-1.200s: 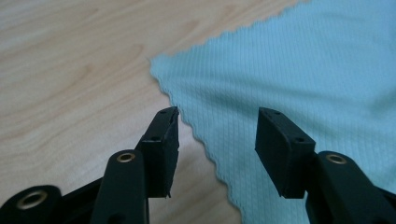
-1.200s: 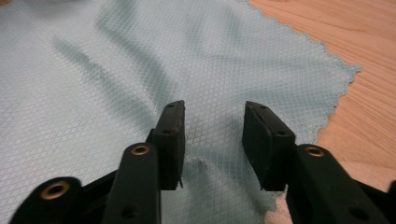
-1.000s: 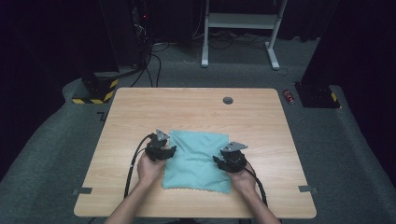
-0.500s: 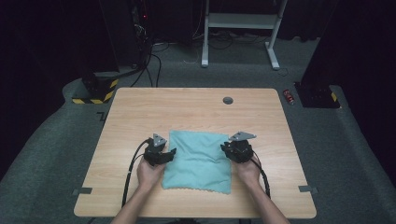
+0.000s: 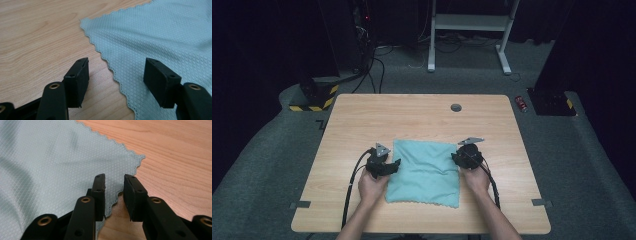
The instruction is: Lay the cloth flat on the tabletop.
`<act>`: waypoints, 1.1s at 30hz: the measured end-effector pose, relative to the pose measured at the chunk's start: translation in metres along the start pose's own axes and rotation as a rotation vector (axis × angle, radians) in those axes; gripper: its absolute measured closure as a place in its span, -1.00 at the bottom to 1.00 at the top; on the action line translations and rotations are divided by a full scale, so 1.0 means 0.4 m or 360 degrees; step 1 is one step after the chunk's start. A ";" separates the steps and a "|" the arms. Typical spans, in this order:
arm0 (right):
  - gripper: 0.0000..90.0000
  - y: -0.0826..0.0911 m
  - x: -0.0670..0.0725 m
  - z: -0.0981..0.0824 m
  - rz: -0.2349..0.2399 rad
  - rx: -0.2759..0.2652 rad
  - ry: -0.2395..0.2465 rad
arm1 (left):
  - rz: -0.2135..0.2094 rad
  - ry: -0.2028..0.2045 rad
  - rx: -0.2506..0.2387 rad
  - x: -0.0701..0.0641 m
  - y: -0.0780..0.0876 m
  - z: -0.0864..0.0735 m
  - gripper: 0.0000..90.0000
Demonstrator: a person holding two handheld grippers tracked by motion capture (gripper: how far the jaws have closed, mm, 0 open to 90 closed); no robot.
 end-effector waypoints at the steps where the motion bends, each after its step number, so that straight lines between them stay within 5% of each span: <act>1: 0.60 -0.001 -0.001 0.001 -0.0001 -0.0003 0.0004 | 0.0000 0.0000 0.0001 0.000 0.000 0.000 -0.17; 8: 0.99 -0.007 -0.007 0.004 -0.0038 -0.0015 0.0053 | 0.0002 0.0000 -0.0001 0.000 0.000 0.000 -0.17; 10: 1.00 -0.009 -0.003 0.005 -0.0099 -0.0018 0.0118 | 0.0002 0.0001 -0.0001 0.000 0.000 0.000 -0.17; 22: 0.68 -0.026 -0.012 0.029 -0.0171 -0.0005 0.0082 | 0.0007 0.0004 0.0000 -0.001 0.000 0.000 -0.17; 25: 0.79 -0.033 -0.013 0.030 -0.0156 -0.0009 0.0065 | 0.0004 0.0006 0.0000 -0.002 0.000 0.000 -0.17; 27: 0.98 -0.038 -0.004 0.037 -0.0144 0.0024 0.0118 | 0.0002 0.0001 0.0001 -0.001 -0.001 0.001 -0.17; 30: 1.00 -0.047 -0.003 0.052 -0.0186 0.0055 0.0182 | -0.0006 -0.0008 -0.0002 -0.002 -0.004 0.003 -0.18; 33: 1.00 -0.055 -0.025 0.057 -0.0206 0.0045 0.0114 | -0.0028 -0.0013 -0.0003 -0.005 -0.013 0.009 -0.17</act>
Point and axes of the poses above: each handheld gripper's, and its own axes: y roughly backward along the jaws, z roughly out of its top, x roughly to its left, the point moved 3 cm from there along -y, roughly forward along the jaws, and after that the axes turned 6 degrees about -x, right-handed, at the moved point
